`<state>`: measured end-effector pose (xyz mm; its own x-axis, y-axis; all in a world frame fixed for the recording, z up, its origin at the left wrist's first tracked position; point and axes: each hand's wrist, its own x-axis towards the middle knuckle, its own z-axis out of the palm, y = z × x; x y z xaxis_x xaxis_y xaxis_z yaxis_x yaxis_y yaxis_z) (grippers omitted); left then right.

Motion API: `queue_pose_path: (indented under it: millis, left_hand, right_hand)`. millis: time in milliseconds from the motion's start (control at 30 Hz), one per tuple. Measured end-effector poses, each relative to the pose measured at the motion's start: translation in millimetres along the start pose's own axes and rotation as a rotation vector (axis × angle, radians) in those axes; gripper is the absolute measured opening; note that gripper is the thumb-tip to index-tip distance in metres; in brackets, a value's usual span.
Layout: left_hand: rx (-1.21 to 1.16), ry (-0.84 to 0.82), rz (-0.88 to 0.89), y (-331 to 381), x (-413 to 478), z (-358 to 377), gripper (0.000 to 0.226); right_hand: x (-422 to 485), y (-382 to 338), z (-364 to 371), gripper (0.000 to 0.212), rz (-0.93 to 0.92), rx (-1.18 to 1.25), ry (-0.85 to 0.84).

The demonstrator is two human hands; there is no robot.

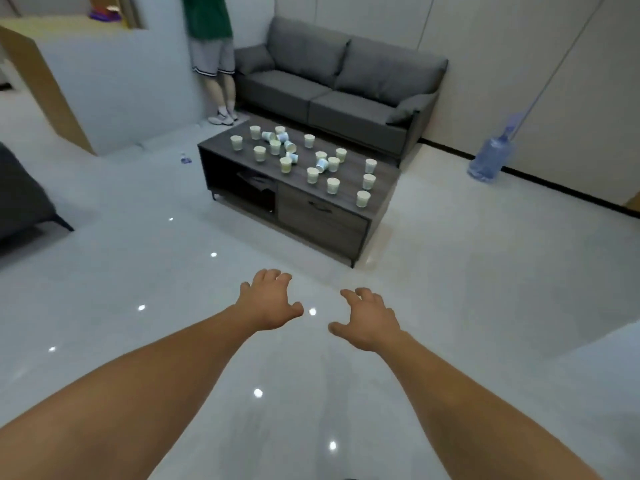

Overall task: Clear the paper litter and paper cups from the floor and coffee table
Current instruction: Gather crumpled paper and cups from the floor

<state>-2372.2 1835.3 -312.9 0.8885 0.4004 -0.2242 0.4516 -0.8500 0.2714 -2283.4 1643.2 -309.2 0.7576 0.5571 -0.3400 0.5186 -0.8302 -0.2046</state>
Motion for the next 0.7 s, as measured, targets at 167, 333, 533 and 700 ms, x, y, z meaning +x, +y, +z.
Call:
queue_pose_path:
  millis: [167, 333, 533, 700]
  left_hand:
    - [-0.031, -0.014, -0.187, -78, 42, -22, 0.075]
    - [-0.052, 0.004, -0.346, -140, 96, -63, 0.074]
    - [-0.163, 0.081, -0.497, -211, 156, -103, 0.075]
    - [-0.218, 0.058, -0.585, -298, 208, -121, 0.076]
  right_hand:
    - [96, -69, -8, 0.083, -0.168, -0.075, -0.068]
    - [198, -131, -34, 0.082, -0.311, -0.128, -0.094]
    - [305, -215, -56, 0.079, -0.465, -0.187, -0.115]
    - [387, -301, -50, 0.081, -0.542, -0.257, -0.156]
